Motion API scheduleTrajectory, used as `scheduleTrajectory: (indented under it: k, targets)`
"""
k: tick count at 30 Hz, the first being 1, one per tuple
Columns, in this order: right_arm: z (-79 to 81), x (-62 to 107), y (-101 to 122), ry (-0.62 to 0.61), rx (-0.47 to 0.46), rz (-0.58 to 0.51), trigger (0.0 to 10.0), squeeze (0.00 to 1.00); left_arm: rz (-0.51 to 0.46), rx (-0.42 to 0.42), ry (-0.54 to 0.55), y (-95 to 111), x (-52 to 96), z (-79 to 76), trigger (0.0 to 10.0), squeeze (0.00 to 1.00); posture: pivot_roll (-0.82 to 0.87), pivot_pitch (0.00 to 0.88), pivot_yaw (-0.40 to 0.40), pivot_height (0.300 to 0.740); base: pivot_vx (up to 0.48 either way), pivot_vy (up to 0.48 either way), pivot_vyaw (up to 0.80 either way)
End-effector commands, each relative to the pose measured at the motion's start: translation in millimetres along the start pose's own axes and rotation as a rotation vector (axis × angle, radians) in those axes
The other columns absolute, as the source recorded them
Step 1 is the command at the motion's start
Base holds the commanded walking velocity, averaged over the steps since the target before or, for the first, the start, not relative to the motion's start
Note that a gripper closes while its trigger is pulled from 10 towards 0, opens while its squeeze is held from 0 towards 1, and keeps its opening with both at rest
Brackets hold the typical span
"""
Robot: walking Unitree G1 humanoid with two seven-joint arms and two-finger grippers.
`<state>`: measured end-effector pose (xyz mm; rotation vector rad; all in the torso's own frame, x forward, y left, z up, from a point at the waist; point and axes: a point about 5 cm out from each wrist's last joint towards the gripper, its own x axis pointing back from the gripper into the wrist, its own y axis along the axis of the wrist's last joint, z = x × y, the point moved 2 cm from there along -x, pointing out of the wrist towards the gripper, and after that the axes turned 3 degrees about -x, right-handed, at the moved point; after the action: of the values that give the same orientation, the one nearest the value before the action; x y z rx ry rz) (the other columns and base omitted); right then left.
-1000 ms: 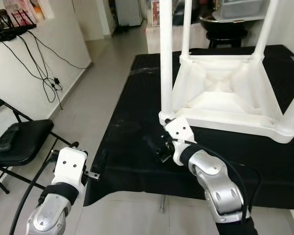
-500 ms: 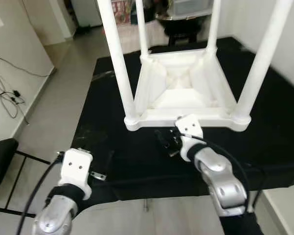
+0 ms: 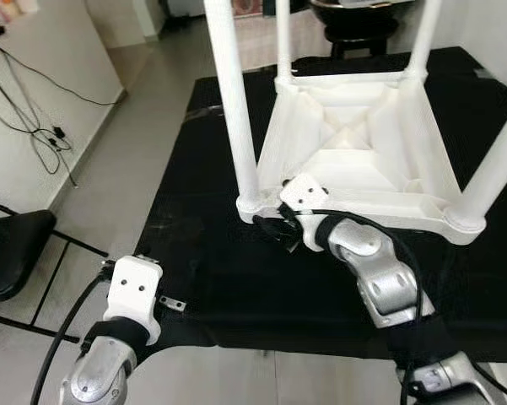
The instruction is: Building children table
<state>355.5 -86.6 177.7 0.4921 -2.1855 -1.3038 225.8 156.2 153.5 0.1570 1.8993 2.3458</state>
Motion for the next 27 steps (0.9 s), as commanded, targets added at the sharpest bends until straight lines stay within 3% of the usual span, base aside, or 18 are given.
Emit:
scheduleTrajectory:
  k: [1,7,9,11,14,22,27]
  targets:
    - [4.2,-9.7,4.4,0.048,0.017,0.048,10.0,0.00,0.020,-0.002,0.007,-2.4,3.2,0.1,10.0,0.00,-0.02,0.112,0.112,0.740,0.000,0.000,0.00]
    - [3.1,-24.6,12.0,0.100,0.040,0.135,10.0,0.00,0.021,0.006,0.008,-1.9,4.1,-0.6,10.0,0.00,-0.01,0.118,0.112,0.740,0.000,0.000,0.00]
    - [-9.8,-38.4,17.8,0.028,-0.023,0.156,10.0,0.00,0.019,0.002,0.003,-0.8,4.4,-2.0,10.0,0.00,-0.01,0.126,0.112,0.740,0.000,0.000,0.00]
    - [-9.8,-38.4,17.8,0.028,-0.023,0.156,10.0,0.00,0.019,0.002,0.003,-0.8,4.4,-2.0,10.0,0.00,-0.01,0.126,0.112,0.740,0.000,0.000,0.00]
    - [-22.3,-51.2,16.7,-0.049,-0.130,0.213,10.0,0.00,0.021,-0.004,-0.003,0.4,6.5,-4.4,10.0,0.00,0.01,0.147,0.110,0.740,0.000,0.000,0.00]
    - [-31.9,-54.1,13.7,-0.117,-0.184,0.268,10.0,0.00,0.026,-0.002,-0.010,1.8,10.9,-6.7,10.0,0.00,0.02,0.174,0.108,0.740,0.000,0.000,0.00]
    - [-26.5,-55.4,10.6,-0.030,-0.128,0.355,10.0,0.00,0.032,0.008,-0.024,4.0,17.3,-10.0,10.0,0.00,0.03,0.209,0.104,0.740,0.000,0.000,0.00]
